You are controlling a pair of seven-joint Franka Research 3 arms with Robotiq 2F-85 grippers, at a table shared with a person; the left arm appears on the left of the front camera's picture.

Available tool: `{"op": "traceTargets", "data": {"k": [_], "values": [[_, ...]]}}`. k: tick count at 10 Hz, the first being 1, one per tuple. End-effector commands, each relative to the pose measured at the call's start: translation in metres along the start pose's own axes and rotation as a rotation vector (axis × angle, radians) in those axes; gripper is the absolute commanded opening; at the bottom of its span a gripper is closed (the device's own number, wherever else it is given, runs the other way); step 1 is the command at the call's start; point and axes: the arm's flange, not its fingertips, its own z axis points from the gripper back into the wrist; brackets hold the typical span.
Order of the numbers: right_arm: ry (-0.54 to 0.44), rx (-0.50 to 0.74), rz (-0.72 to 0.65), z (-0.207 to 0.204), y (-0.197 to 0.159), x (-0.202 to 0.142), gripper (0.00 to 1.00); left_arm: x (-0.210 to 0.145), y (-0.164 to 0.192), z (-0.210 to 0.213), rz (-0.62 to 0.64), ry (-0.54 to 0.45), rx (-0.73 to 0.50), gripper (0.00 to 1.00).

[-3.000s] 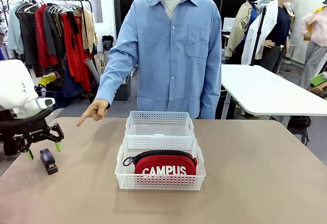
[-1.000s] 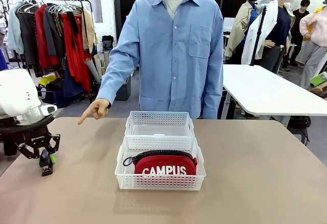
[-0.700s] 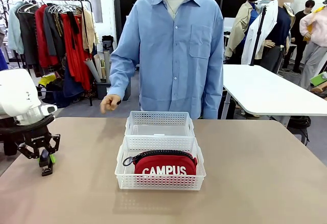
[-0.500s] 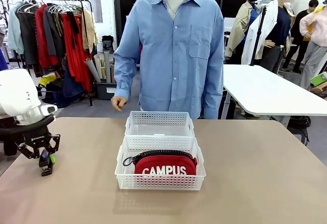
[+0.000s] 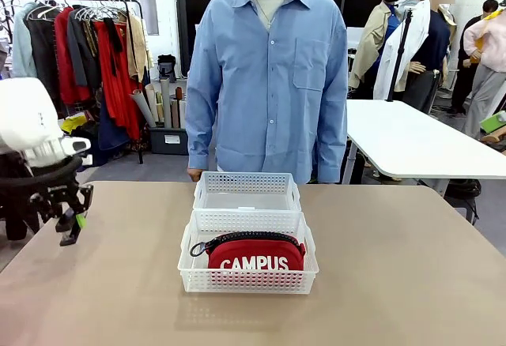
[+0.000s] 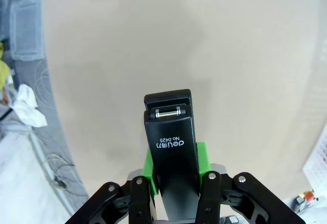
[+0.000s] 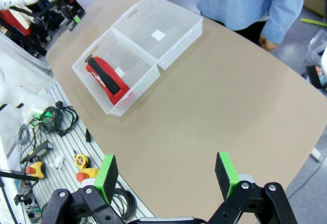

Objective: Distribute items into two baskets.
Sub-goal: Pick up the Stapler that the person points to.

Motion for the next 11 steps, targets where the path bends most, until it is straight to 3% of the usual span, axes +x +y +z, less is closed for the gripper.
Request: {"op": "traceTargets", "data": {"k": [1, 6, 11], "values": [[-0.001, 0.001, 0.002, 0.000, 0.001, 0.001, 1.00, -0.001, 0.000, 0.043, -0.081, -0.032, 0.006, 0.00], [-0.001, 0.001, 0.002, 0.000, 0.001, 0.001, 1.00, -0.025, -0.010, 0.131, -0.353, -0.142, 0.021, 0.00], [-0.001, 0.001, 0.002, 0.000, 0.001, 0.001, 1.00, -0.049, -0.021, 0.151, -0.725, -0.078, -0.061, 0.00]]}}
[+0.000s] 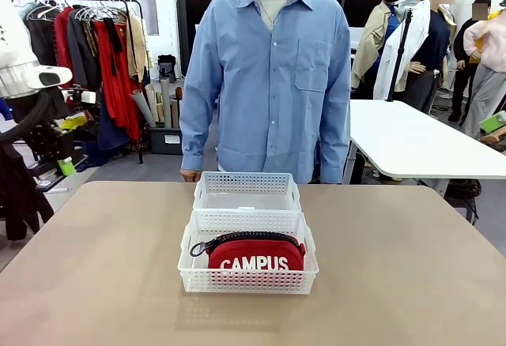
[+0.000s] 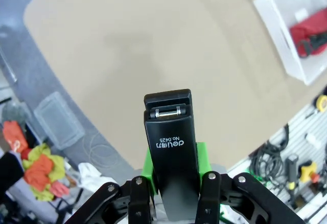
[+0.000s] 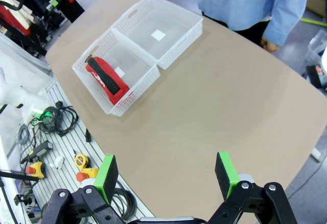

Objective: Distribute items into two baskets.
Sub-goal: Pick up the Stapler that the person points to.

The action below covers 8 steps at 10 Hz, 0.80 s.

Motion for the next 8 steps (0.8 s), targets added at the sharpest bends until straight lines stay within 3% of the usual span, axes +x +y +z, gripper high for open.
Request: {"op": "traceTargets", "data": {"k": [1, 4, 5, 8], "values": [[-0.002, 0.001, 0.003, 0.000, 0.001, 0.001, 1.00, -0.006, 0.000, 0.007, -0.091, 0.004, -0.051, 0.00], [-0.002, 0.001, 0.003, 0.000, 0.001, 0.001, 1.00, -0.005, -0.001, 0.011, -0.101, 0.002, -0.098, 0.00], [-0.002, 0.001, 0.003, 0.000, 0.001, 0.001, 1.00, -0.005, -0.005, 0.001, -0.097, 0.019, -0.045, 0.00], [-0.002, 0.001, 0.003, 0.000, 0.001, 0.001, 1.00, -0.005, -0.005, 0.001, -0.097, 0.019, -0.045, 0.00]]}}
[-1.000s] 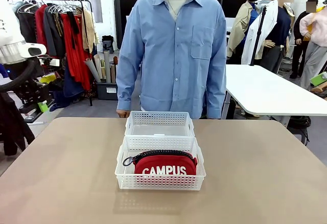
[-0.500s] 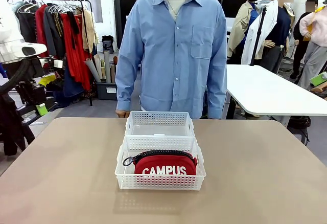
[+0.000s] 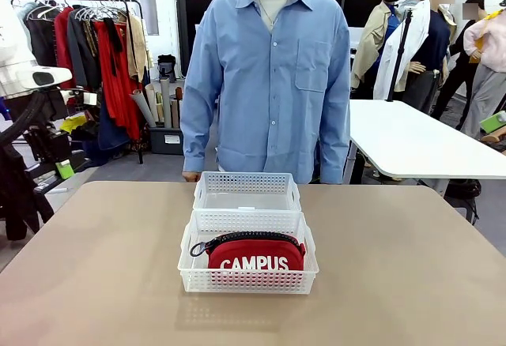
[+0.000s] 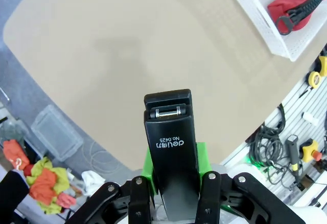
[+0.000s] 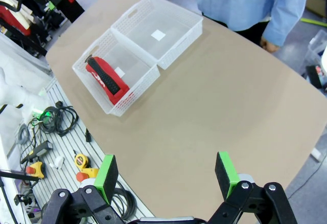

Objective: Distribute items into two baskets.
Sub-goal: Place the picked Stapler into the Organizing basket as instructed by the person.

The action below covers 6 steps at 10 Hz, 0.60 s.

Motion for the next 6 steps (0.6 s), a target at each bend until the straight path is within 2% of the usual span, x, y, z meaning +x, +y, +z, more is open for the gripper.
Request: {"op": "traceTargets", "data": {"k": [1, 6], "values": [[-0.002, 0.001, 0.003, 0.0000, 0.0009, 0.0006, 1.00, -0.0002, -0.0004, 0.0010, 0.000, -0.001, 0.015, 0.00], [-0.002, 0.001, 0.003, 0.0000, 0.0009, 0.0006, 1.00, -0.0002, -0.0004, 0.0010, 0.000, -0.001, 0.015, 0.00]]}}
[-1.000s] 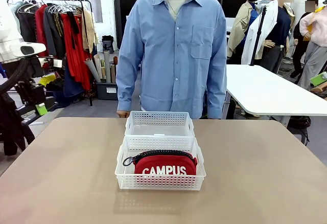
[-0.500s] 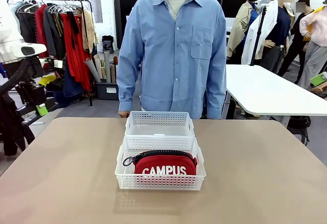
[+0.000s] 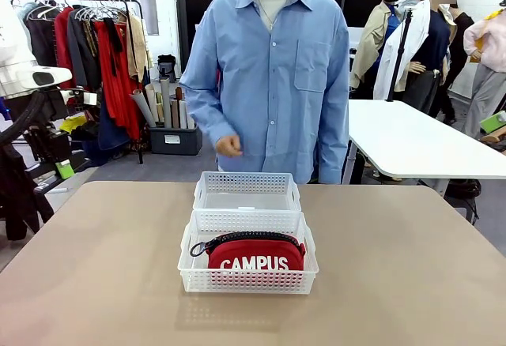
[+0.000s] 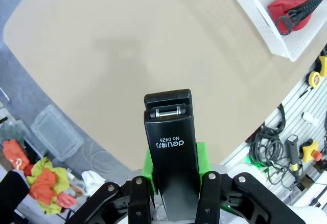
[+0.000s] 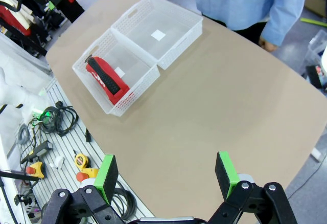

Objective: Distribute items into two baskets.
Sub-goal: Place the picked Stapler into the Organizing basket as instructed by the person.

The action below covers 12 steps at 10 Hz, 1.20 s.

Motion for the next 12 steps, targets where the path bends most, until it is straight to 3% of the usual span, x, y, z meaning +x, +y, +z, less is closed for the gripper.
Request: {"op": "traceTargets", "data": {"k": [1, 12], "values": [[-0.002, 0.001, 0.003, 0.0000, 0.0009, 0.0006, 1.00, -0.0003, -0.0004, 0.0010, 0.000, -0.001, 0.015, 0.00], [-0.002, 0.001, 0.003, 0.0000, 0.0009, 0.0006, 1.00, -0.0003, -0.0004, 0.0010, 0.000, -0.001, 0.015, 0.00]]}}
